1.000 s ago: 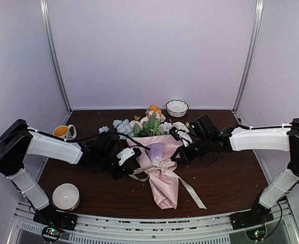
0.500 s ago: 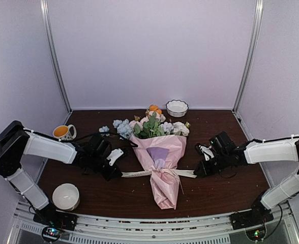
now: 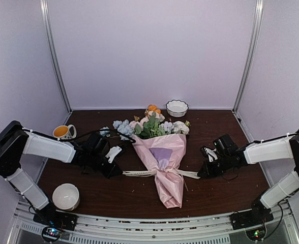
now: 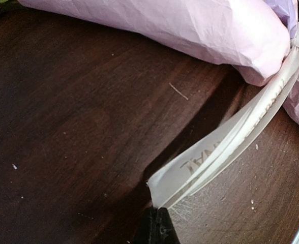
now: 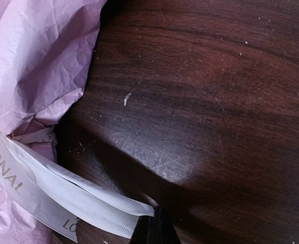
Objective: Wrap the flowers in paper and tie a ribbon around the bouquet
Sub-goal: Tie the half-tied ribbon around the folded bouquet, then reset both arms
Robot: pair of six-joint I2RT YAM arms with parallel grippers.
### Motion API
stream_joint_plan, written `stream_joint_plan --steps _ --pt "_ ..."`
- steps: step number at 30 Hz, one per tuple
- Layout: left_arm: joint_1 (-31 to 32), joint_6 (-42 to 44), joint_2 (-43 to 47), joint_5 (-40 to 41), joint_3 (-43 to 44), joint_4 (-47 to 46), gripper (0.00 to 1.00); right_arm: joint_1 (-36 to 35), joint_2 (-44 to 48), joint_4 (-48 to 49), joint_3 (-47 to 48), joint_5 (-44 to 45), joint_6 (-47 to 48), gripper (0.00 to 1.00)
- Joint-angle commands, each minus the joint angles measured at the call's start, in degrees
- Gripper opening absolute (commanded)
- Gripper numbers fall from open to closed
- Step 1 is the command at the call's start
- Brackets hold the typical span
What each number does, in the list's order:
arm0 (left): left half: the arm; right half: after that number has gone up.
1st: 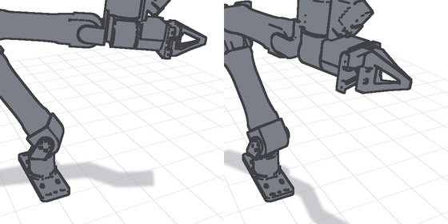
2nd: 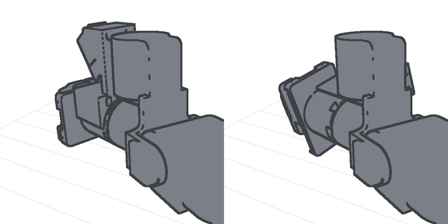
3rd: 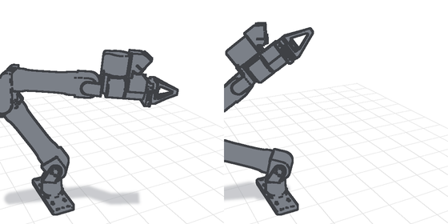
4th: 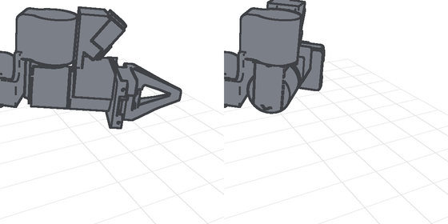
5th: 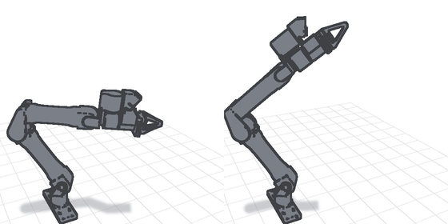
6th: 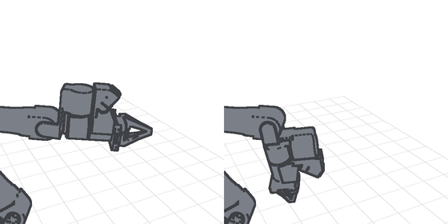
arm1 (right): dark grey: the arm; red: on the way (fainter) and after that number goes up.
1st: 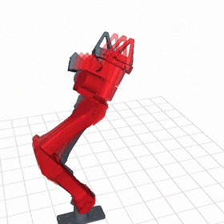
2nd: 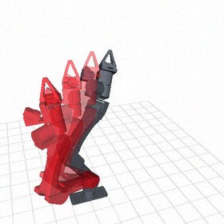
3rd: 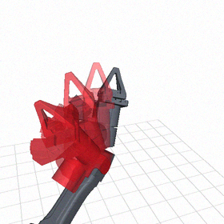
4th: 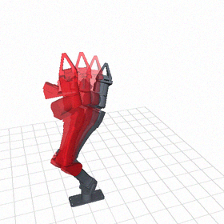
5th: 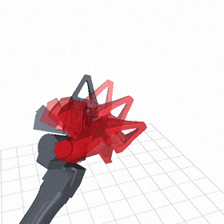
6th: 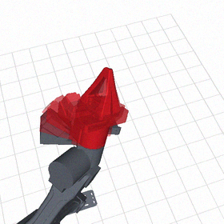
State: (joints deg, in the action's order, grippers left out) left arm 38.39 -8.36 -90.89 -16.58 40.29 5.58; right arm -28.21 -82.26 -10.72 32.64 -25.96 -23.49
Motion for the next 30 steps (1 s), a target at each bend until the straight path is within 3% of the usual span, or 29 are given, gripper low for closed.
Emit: stream_joint_plan --steps 1,10,14,15,17,20,21,23,30 --pt "-2.24 -1.13 -0.02 5.56 -1.46 5.23 0.00 2.97 -1.90 -5.45 -1.46 7.22 -1.66 0.00" --pt "-2.30 -0.77 0.41 4.97 -1.85 4.99 0.00 3.34 -2.57 -4.29 -1.75 5.17 -1.52 0.00" --pt "-2.24 1.88 1.95 1.20 -2.77 2.64 0.00 3.02 -1.33 -3.67 -0.95 1.66 -0.18 0.00" --pt "-2.27 2.40 2.47 0.67 -2.86 2.33 0.00 2.91 -0.75 -3.88 -0.58 1.73 -0.13 0.04" --pt "-2.10 3.22 4.24 0.16 -3.04 1.55 0.00 2.89 1.45 -4.97 0.32 1.94 0.07 0.28" --pt "-1.20 4.82 7.90 0.76 -2.72 0.48 0.00 2.97 7.72 -7.88 3.52 3.36 0.78 0.57" --pt "-0.74 5.40 9.27 1.78 -2.49 0.33 0.06 3.09 10.24 -9.45 5.17 5.51 1.35 0.75" --pt "-0.10 6.47 11.91 3.85 -1.34 0.10 0.17 3.31 15.10 -12.03 8.42 12.16 2.36 0.97" --pt "-0.60 7.06 16.27 19.95 6.42 2.38 0.62 5.77 29.36 -7.71 12.72 29.26 6.55 1.00"
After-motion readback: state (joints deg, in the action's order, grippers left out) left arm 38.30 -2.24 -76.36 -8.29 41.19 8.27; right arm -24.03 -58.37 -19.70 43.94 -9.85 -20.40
